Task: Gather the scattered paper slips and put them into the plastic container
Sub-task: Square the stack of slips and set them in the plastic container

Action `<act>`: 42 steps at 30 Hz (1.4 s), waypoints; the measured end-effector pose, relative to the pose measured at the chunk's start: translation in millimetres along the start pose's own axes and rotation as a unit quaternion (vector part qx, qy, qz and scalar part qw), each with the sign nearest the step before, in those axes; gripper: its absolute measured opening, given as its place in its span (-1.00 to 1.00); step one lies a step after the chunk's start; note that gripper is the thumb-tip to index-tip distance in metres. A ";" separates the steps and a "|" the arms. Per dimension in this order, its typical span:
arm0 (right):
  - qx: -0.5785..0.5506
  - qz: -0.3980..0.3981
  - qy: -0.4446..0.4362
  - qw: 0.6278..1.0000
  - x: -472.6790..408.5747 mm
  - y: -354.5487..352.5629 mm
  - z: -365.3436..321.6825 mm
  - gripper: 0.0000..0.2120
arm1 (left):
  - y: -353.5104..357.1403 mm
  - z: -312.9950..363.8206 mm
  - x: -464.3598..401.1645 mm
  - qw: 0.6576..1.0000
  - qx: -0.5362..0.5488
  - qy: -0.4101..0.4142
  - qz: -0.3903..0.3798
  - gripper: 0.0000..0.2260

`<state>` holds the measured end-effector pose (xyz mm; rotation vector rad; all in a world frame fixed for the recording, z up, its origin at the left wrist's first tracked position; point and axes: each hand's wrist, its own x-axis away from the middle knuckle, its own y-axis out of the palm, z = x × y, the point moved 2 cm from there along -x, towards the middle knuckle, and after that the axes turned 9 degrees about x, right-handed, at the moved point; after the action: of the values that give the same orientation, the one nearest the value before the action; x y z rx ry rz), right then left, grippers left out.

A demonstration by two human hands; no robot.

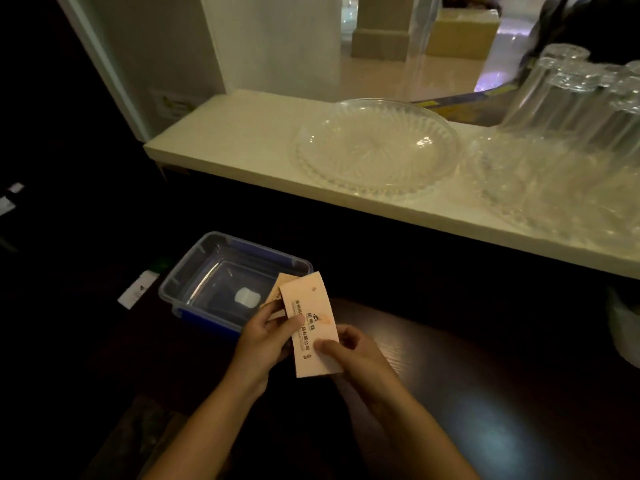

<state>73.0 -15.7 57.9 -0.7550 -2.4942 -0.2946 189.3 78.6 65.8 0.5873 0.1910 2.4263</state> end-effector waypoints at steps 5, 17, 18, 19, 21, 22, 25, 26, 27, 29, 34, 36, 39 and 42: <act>-0.007 0.020 -0.052 0.998 -26.8 31.3 -33.5 -0.92 | -36.5 28.0 -25.7 0.998 -0.026 -0.042 -0.042 -0.80; 0.040 0.126 -0.011 0.991 -102.1 113.1 -50.3 -0.80 | -112.4 76.5 -123.2 0.974 -0.140 -0.121 -0.128 -0.84; 0.074 0.143 -0.012 0.987 -105.6 115.5 -49.5 -0.80 | -114.6 76.5 -129.8 0.971 -0.148 -0.132 -0.137 -0.84; 0.110 0.161 -0.015 0.981 -108.1 116.8 -48.3 -0.80 | -115.5 75.4 -135.0 0.967 -0.155 -0.139 -0.145 -0.83; 0.167 0.196 -0.024 0.966 -111.2 118.9 -44.2 -0.81 | -116.4 70.7 -144.4 0.961 -0.170 -0.151 -0.155 -0.84; 0.190 0.215 -0.029 0.958 -112.0 119.6 -41.9 -0.81 | -117.2 67.3 -148.2 0.960 -0.176 -0.156 -0.154 -0.86; 0.262 0.280 -0.035 0.923 -111.9 118.3 -35.8 -0.66 | -121.0 55.6 -158.2 0.957 -0.178 -0.178 -0.141 -0.88; 0.305 0.298 -0.044 0.903 -111.0 116.7 -33.6 -0.63 | -122.7 52.6 -161.1 0.956 -0.182 -0.185 -0.139 -0.89; 0.361 0.311 -0.062 0.877 -109.8 115.3 -32.0 -0.62 | -124.3 50.3 -164.6 0.954 -0.188 -0.189 -0.138 -0.89; 0.474 0.314 -0.122 0.814 -107.2 114.0 -29.0 -0.62 | -127.4 46.9 -172.6 0.951 -0.203 -0.193 -0.130 -0.88; 0.648 0.263 -0.106 0.707 -114.8 108.2 -12.3 -0.50 | -132.0 41.8 -181.7 0.946 -0.228 -0.202 -0.110 -0.87; 0.664 0.245 -0.090 0.700 -118.7 104.8 -6.6 -0.53 | -133.2 37.8 -181.2 0.942 -0.235 -0.214 -0.108 -0.87; 0.674 0.243 -0.097 0.691 -119.6 102.7 -4.6 -0.56 | -132.4 31.0 -178.1 0.933 -0.245 -0.239 -0.111 -0.88; 0.678 0.243 -0.105 0.686 -121.1 102.1 -3.7 -0.57 | -128.3 27.8 -178.0 0.930 -0.263 -0.233 -0.107 -0.89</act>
<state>218.9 11.7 2.4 -0.6685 -1.7654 1.7041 397.2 71.8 -9.3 0.8130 -0.5489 1.9393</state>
